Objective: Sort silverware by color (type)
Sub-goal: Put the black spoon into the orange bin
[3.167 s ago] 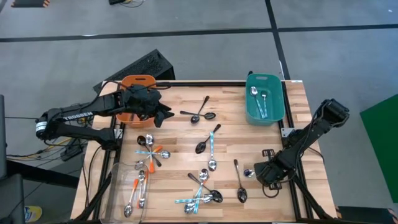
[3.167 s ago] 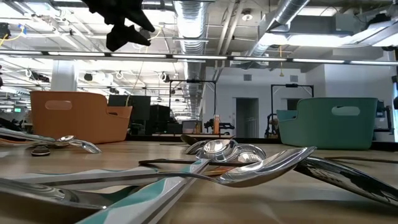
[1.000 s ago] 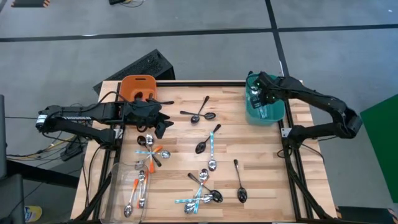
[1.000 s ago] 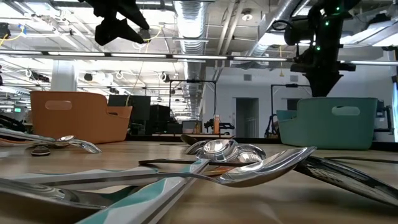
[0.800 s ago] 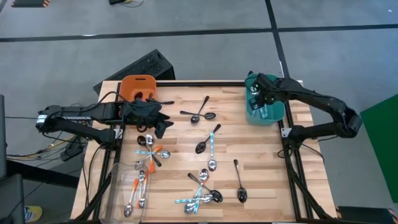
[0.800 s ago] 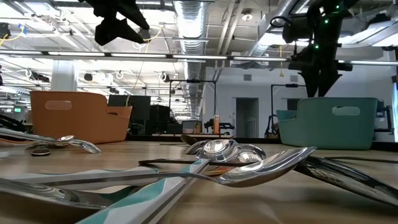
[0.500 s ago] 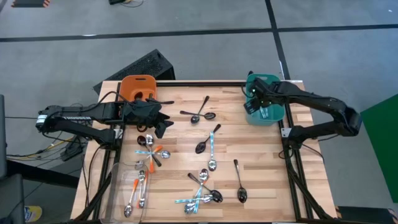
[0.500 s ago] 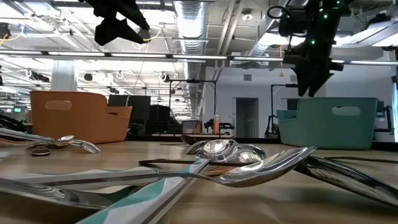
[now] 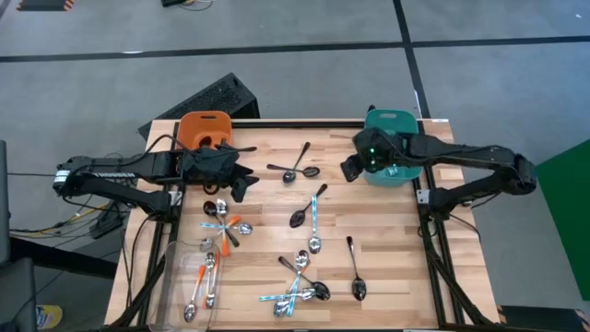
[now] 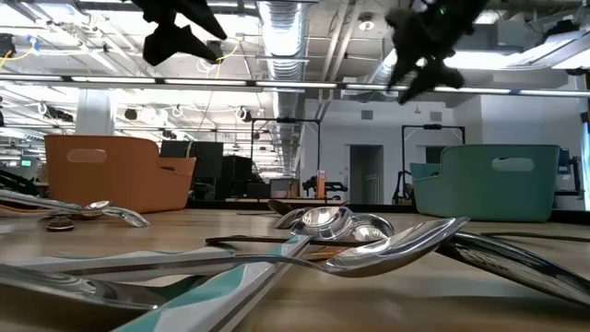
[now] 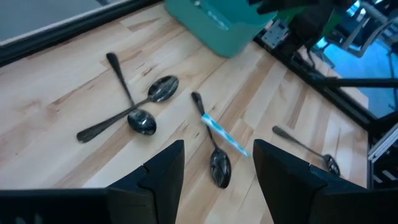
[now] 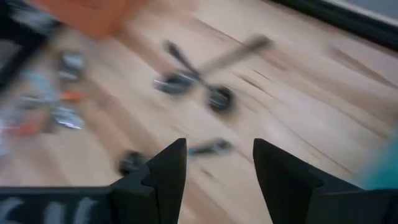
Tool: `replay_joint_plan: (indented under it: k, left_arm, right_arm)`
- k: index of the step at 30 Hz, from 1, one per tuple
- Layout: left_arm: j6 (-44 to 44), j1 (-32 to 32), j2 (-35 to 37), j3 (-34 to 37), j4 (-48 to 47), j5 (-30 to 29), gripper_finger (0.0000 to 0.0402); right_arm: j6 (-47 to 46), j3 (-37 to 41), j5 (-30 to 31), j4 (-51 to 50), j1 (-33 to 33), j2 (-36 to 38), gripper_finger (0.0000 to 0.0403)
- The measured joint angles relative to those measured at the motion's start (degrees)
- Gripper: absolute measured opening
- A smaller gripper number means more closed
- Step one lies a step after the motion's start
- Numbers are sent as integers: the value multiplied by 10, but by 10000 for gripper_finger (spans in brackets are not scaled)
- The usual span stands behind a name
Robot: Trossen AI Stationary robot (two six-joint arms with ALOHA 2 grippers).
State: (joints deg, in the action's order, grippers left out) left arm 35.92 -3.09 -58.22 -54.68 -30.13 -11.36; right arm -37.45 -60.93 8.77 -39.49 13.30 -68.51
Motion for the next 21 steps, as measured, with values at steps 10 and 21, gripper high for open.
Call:
replay_joint_plan:
  k: [10, 21]
  left_arm:
    - [-24, 0, 0, 0, 44, 1, 178]
    - [5, 2, 0, 0, 39, 3, 178]
  right_arm:
    - [-21, -2, -20, 143, -111, -60, 196]
    - [-176, -1, -74, 134, -137, -189, 162]
